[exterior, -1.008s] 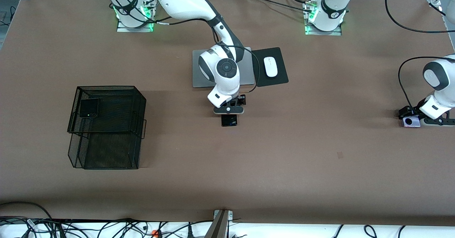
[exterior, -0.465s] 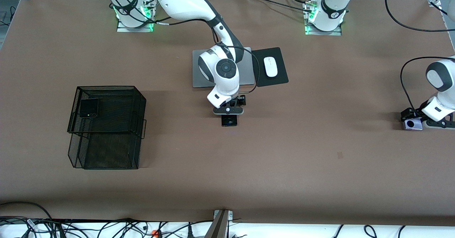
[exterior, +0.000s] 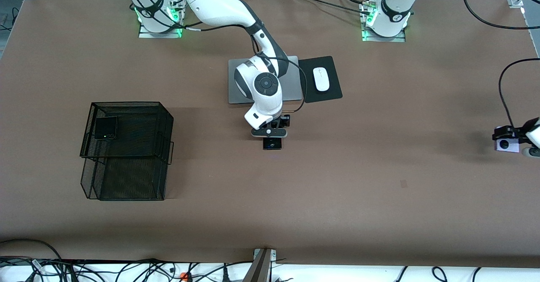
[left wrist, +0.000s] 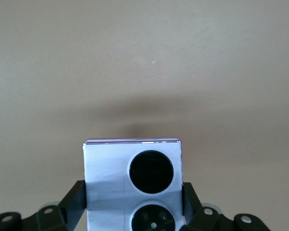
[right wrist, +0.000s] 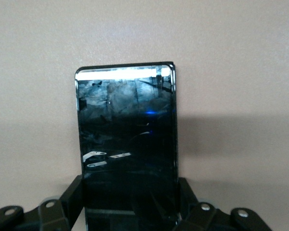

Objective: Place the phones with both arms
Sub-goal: 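Drop the phone with the right gripper while the left gripper carries the white, then place the white phone beside the laptop with the left gripper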

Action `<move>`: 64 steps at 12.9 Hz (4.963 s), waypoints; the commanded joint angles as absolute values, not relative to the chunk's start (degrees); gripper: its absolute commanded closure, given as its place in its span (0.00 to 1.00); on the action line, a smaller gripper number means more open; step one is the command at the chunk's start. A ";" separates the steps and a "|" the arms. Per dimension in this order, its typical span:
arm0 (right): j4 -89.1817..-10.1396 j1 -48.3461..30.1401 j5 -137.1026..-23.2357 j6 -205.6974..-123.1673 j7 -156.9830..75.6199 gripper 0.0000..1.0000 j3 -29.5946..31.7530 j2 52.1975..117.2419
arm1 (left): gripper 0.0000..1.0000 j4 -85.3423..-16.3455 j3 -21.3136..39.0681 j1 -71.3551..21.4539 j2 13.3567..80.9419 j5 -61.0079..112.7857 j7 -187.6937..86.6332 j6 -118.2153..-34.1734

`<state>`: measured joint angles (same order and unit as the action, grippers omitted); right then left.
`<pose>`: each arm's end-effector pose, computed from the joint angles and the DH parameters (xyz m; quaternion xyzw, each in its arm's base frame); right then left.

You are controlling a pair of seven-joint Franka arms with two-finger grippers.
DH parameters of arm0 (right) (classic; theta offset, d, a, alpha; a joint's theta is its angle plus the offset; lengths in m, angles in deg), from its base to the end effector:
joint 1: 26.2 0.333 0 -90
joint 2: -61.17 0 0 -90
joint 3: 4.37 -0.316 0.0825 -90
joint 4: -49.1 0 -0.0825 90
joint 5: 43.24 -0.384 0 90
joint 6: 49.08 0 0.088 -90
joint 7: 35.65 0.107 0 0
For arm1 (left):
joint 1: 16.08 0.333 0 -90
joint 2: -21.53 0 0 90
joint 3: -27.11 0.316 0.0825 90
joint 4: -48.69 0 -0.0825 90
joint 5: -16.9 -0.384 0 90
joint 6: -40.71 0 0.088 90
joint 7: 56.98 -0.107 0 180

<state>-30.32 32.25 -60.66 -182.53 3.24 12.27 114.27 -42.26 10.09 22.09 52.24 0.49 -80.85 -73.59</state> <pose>0.5135 0.5267 0.1714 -0.9994 0.0176 -0.0236 0.0186 0.6151 0.2845 0.3266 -0.9947 0.0734 0.0657 0.0283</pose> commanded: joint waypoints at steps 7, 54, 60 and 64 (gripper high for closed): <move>-24.39 31.46 -61.69 -166.44 1.79 1.00 17.06 108.29 | 0.75 -27.25 3.22 8.81 48.69 1.25 -81.33 -48.95; -45.56 25.48 -58.87 -151.82 -37.94 0.00 45.12 81.99 | 0.00 -25.93 19.12 -40.71 56.70 13.38 -23.21 -72.18; -38.38 27.15 -60.29 -157.25 -15.13 0.00 30.38 91.12 | 0.00 -25.57 19.12 -28.23 46.24 13.38 -44.02 -52.65; -27.57 27.41 -60.29 -163.05 3.68 0.00 19.56 100.96 | 0.00 -25.49 19.12 -20.49 40.35 13.47 -55.56 -44.31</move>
<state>-34.62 28.17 -59.82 -161.66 -3.00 23.06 95.39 -23.78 19.80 -23.75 43.62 13.00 -50.98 -47.34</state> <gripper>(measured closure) 0.000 0.000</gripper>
